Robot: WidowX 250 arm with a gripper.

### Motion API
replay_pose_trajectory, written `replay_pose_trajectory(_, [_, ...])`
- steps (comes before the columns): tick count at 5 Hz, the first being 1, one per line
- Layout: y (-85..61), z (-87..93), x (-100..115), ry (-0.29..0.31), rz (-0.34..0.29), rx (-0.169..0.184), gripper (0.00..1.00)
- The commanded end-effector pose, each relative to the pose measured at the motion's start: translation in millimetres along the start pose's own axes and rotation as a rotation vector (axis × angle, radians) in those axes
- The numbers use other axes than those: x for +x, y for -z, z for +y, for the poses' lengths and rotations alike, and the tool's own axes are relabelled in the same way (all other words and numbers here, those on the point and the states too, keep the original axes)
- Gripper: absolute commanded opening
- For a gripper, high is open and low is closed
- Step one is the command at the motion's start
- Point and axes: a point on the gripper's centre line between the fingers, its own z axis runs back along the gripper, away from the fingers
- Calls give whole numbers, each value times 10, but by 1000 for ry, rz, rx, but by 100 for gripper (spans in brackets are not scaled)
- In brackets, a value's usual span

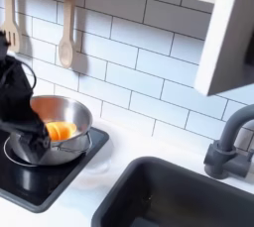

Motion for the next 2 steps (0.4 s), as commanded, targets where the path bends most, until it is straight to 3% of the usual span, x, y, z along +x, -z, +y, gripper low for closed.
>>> replay_pose_trajectory(1, [-183,90,407,-13,-110,1,0])
replay_pose_trajectory(2, [-239,110,530,-24,-150,11,0])
